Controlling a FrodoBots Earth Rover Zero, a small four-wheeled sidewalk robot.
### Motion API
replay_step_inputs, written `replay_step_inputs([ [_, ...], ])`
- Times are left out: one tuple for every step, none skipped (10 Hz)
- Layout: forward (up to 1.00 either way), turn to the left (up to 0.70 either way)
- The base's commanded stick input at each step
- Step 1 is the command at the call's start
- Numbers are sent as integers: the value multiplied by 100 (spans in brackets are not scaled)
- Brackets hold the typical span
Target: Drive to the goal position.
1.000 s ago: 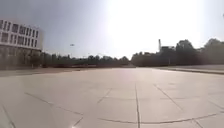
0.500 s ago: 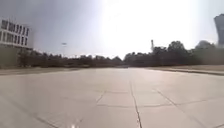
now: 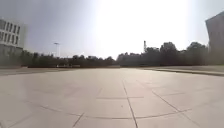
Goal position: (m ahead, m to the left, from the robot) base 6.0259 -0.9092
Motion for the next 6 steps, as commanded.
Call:
replay_step_inputs([
  [70,0],
  [70,0],
  [70,0],
  [70,0],
  [70,-2],
  [70,-2],
])
